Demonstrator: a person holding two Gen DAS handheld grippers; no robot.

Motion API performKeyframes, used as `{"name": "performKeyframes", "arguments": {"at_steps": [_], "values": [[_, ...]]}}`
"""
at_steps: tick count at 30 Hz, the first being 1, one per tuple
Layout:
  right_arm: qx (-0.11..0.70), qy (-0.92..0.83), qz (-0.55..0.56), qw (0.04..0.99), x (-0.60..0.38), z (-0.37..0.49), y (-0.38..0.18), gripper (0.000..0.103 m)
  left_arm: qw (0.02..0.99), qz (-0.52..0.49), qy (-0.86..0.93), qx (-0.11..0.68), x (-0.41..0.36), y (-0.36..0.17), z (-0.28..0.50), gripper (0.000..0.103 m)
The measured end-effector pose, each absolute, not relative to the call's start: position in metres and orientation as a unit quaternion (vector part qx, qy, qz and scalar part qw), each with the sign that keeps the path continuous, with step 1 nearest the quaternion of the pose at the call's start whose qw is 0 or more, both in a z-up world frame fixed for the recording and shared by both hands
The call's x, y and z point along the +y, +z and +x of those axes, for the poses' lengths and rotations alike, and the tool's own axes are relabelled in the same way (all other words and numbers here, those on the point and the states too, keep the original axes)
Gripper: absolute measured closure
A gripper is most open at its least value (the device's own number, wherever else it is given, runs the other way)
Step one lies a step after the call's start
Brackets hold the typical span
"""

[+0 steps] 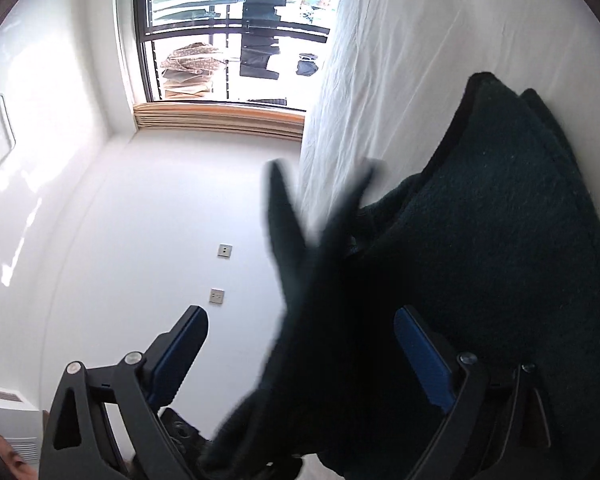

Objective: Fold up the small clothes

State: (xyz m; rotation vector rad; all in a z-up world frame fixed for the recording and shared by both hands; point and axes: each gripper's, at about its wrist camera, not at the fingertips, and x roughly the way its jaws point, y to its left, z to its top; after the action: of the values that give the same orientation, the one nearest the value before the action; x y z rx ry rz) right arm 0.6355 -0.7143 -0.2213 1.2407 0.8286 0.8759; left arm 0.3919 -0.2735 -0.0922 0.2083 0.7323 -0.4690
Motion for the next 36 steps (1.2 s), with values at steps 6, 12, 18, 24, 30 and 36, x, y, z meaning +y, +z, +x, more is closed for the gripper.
{"name": "performKeyframes", "arguments": {"at_steps": [6,12,18,24,30,36], "values": [[0.404,0.374,0.503,0.666,-0.693,0.648,-0.212,0.005,0.903,0.145,-0.228,0.334,-0.28,-0.098,0.382,0.096],[0.484,0.328,0.416,0.696,-0.663,0.672,-0.204,0.039,0.904,0.158,-0.233,0.322,-0.266,-0.103,0.369,0.096],[0.501,0.292,0.37,0.726,-0.657,0.693,-0.193,0.085,0.902,0.176,-0.24,0.312,-0.269,-0.093,0.348,0.096],[0.492,0.279,0.318,0.761,-0.672,0.69,-0.169,0.09,0.898,0.184,-0.261,0.301,-0.28,-0.086,0.345,0.096],[0.491,0.257,0.308,0.773,-0.698,0.682,-0.17,0.09,0.887,0.203,-0.282,0.304,-0.31,-0.089,0.335,0.096],[0.5,0.243,0.293,0.778,-0.721,0.672,-0.181,0.09,0.875,0.214,-0.302,0.313,-0.328,-0.104,0.328,0.096]]}}
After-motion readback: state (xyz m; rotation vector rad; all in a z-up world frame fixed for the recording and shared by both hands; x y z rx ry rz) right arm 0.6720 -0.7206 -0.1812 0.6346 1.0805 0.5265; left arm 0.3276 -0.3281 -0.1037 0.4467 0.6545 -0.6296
